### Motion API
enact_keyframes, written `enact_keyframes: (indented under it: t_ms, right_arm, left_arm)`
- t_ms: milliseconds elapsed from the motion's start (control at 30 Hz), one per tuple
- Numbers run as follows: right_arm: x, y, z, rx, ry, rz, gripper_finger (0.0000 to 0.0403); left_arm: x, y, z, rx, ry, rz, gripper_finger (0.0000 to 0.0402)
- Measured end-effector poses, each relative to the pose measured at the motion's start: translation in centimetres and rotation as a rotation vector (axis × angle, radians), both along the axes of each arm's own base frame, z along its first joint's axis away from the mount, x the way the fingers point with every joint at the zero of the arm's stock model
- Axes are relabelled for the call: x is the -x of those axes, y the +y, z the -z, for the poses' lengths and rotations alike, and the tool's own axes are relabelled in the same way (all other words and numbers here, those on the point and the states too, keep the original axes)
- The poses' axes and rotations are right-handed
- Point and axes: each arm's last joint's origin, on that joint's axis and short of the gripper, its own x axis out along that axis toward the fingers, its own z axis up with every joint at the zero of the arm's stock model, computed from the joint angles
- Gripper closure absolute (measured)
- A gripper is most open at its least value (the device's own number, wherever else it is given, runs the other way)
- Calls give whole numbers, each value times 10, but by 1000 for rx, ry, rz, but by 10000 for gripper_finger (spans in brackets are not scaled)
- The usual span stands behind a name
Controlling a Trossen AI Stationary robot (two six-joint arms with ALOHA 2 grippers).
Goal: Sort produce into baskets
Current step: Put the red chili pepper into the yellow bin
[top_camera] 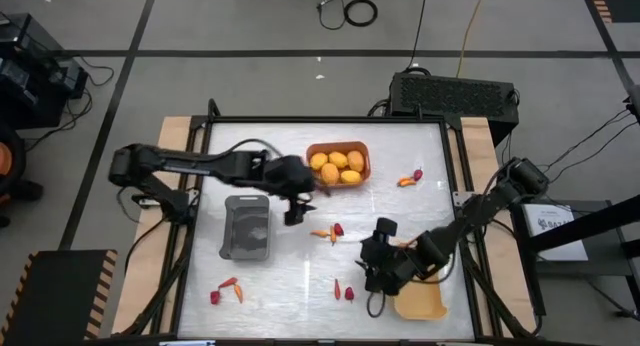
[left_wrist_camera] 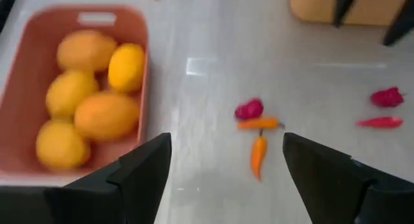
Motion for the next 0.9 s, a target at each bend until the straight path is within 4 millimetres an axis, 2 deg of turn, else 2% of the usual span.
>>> enact_keyframes:
  t_ms: [100, 233, 300, 367, 533, 733, 900]
  right_arm:
    - [-9, -16, 0, 10, 1, 51, 154]
    - [-19, -38, 2, -81, -47, 236, 154]
    - [-23, -47, 2, -136, -74, 317, 154]
    - [-26, -56, 3, -162, -87, 376, 154]
    - [-34, -66, 5, -220, -126, 462, 146]
    - [-53, -65, 34, -232, -104, 470, 130]
    - [-67, -69, 61, -266, -56, 469, 120]
  left_arm:
    - [26, -17, 0, 2, -117, -64, 98]
    - [57, -44, 1, -22, -389, -156, 98]
    - [68, -53, 4, -29, -491, -190, 98]
    - [76, -56, 8, -44, -515, -208, 98]
    - [88, -56, 9, -60, -493, -217, 98]
    - [117, -49, -9, -121, -534, -179, 105]
    - [147, -32, 10, -90, -546, -243, 107]
